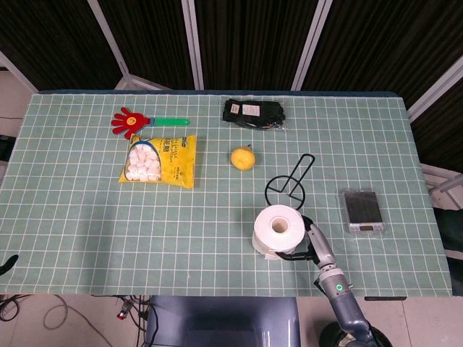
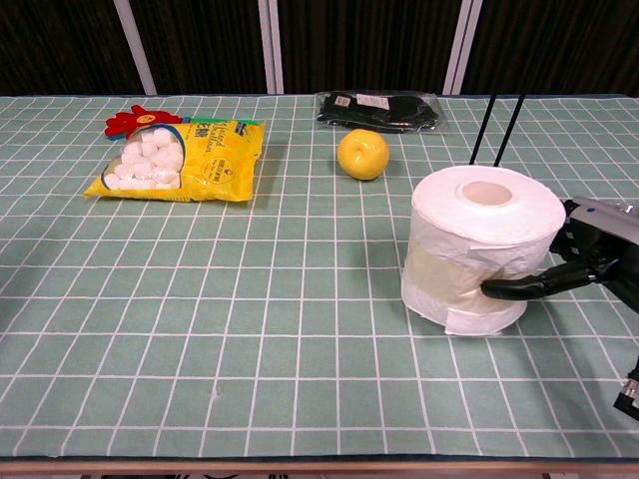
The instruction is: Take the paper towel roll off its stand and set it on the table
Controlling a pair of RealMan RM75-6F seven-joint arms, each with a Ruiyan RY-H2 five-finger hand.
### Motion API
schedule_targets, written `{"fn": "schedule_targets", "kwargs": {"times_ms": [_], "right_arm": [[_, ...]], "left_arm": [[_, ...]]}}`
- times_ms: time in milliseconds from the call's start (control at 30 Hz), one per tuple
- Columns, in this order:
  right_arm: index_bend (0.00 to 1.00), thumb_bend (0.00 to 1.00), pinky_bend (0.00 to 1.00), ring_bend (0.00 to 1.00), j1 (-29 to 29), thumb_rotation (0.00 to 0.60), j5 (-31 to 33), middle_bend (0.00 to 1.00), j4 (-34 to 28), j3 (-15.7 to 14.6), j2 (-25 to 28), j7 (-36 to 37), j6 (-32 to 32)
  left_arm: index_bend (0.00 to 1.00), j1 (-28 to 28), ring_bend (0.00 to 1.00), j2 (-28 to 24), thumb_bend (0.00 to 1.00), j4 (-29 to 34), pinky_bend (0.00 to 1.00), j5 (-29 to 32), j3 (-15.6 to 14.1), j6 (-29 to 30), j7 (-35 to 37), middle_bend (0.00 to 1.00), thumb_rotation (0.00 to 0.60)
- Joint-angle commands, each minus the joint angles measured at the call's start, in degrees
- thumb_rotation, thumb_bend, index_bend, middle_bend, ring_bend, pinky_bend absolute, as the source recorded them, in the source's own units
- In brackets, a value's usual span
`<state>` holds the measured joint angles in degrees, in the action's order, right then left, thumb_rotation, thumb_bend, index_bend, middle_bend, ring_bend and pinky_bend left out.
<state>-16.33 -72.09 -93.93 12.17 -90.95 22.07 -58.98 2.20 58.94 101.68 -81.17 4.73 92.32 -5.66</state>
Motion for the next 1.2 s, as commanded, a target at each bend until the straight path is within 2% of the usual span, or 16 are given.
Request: {"fn": "schedule_targets", "kwargs": {"times_ms": [33,167,233,367,533,600,700,867,933,1000,1133,1200], "right_arm": [[0.23,0.00,0.00,0.07,-0.53,0.600,-0.01,0.16,-0.08,-0.80,0.36,-0.63,0.93],[0.04,0.00,0.00,0.00,-1.97,0.600,-0.11,0.01,-1.18,-2.02,2.31,-0.54,4.34],[0.00,0.00,0.00,0.00,-2.70,0.600,-0.33,0.00,-1.68,-2.54,3.43,0.14,6.17],[0.00,0.00,0.00,0.00,-3.63,0.600,-0.81,0.00,-2.33,-2.91,5.04,2.41,8.18],[0.00,0.00,0.00,0.00,-2.84,0.600,-2.96,0.00,-3.87,-2.39,9.26,5.22,5.86],[0.00,0.00,0.00,0.00,-1.09,0.600,-4.39,0.00,-5.71,-1.77,12.88,6.64,2.25],[0.00,0.00,0.00,0.00,2.52,0.600,-8.52,0.00,-9.86,-1.69,21.09,10.05,-4.00],[0.00,0.00,0.00,0.00,6.52,0.600,-13.49,0.00,-13.31,-2.30,33.18,11.48,-10.45],[0.00,0.00,0.00,0.00,8.77,0.600,-15.89,0.00,-14.18,-3.41,38.14,9.37,-13.73],[0.00,0.00,0.00,0.00,10.89,0.600,-17.85,0.00,-13.88,-4.36,40.23,3.63,-17.52],[0.00,0.00,0.00,0.00,14.98,0.600,-21.47,0.00,-12.31,-6.80,39.59,-14.40,-24.28],[0.00,0.00,0.00,0.00,15.96,0.600,-22.35,0.00,-11.43,-7.50,38.47,-19.89,-25.72]], "left_arm": [[0.15,-0.03,0.00,0.09,0.12,0.01,0.00,-0.06,-0.04,-0.01,-0.20,0.00,0.600],[0.15,-0.05,0.00,0.16,0.12,0.05,0.00,-0.12,-0.07,0.00,-0.42,0.00,0.600],[0.15,-0.05,0.00,0.16,0.12,0.05,0.00,-0.12,-0.10,-0.02,-0.41,0.00,0.600],[0.15,-0.06,0.00,0.16,0.12,0.01,0.00,-0.07,-0.05,-0.01,-0.35,0.00,0.600],[0.15,-0.04,0.00,0.06,0.12,-0.02,0.00,0.11,0.01,-0.02,-0.12,0.00,0.600],[0.15,0.01,0.00,0.03,0.12,-0.05,0.00,0.19,0.09,0.10,-0.03,0.00,0.600],[0.15,-0.01,0.00,0.07,0.12,0.01,0.00,0.10,0.03,0.06,-0.14,0.00,0.600],[0.15,-0.04,0.00,0.19,0.12,0.21,0.00,-0.23,-0.18,0.05,-0.56,0.00,0.600],[0.15,0.00,0.00,0.23,0.12,0.28,0.00,-0.31,-0.17,0.20,-0.73,0.00,0.600],[0.15,0.04,0.00,0.30,0.12,0.26,0.00,-0.37,-0.13,0.39,-0.76,0.00,0.600],[0.15,0.05,0.00,0.33,0.12,0.28,0.00,-0.45,-0.18,0.40,-0.80,0.00,0.600],[0.15,0.08,0.00,0.30,0.12,0.28,0.00,-0.51,-0.18,0.47,-0.69,0.00,0.600]]}}
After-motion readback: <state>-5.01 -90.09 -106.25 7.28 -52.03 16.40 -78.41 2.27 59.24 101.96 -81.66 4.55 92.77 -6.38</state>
